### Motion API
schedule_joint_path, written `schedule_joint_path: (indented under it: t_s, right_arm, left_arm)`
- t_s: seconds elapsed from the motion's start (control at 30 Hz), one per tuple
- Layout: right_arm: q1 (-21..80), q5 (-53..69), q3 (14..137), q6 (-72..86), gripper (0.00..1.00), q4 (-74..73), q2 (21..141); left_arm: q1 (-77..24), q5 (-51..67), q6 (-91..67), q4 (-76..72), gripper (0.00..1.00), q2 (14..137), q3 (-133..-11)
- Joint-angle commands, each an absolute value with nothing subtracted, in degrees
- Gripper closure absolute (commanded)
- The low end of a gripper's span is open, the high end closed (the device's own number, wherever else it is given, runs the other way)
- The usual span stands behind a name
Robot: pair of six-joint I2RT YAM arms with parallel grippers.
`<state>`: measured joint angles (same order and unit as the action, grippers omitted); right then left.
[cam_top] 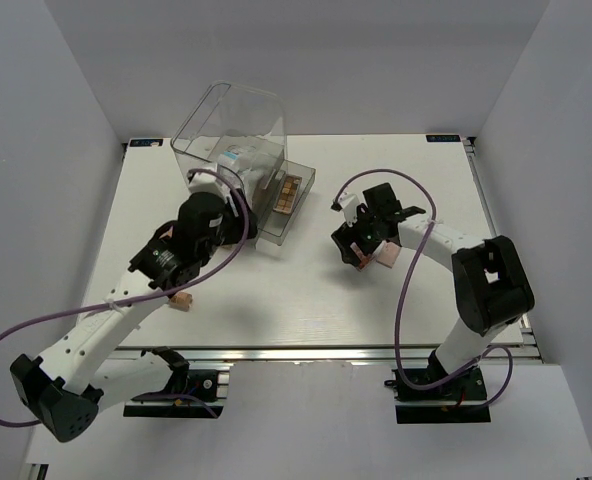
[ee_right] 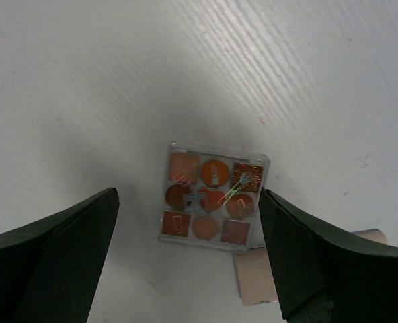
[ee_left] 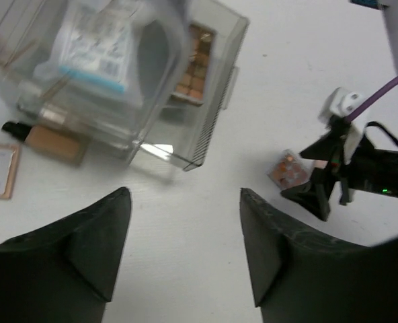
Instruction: Organize the makeup
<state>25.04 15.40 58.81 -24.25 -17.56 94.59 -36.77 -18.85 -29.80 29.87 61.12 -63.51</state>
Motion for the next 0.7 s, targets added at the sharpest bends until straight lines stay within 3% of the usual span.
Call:
schedule_joint_path:
  t_s: [0.0,0.1,0.67]
  right_arm:
    - [25.49,7.13,63.45,-19.87,0.11,-18.98,97.11]
    - [25.49,6.86,64.07,-19.78,0.11,-19.69,98.35]
    - [25.58,3.52,60.47,-20.74,0.12,-18.55,103.71]
  left_arm:
    - [-36.65,-25.13,-36.82,33.66,0.23,58.46,-58.03]
    - [-36.56,-27.68,-39.63,35.59,0.18,55.55,-54.86]
    - [-34.81,-31.2,-45.26,36.47,0.14,52.56,-50.01]
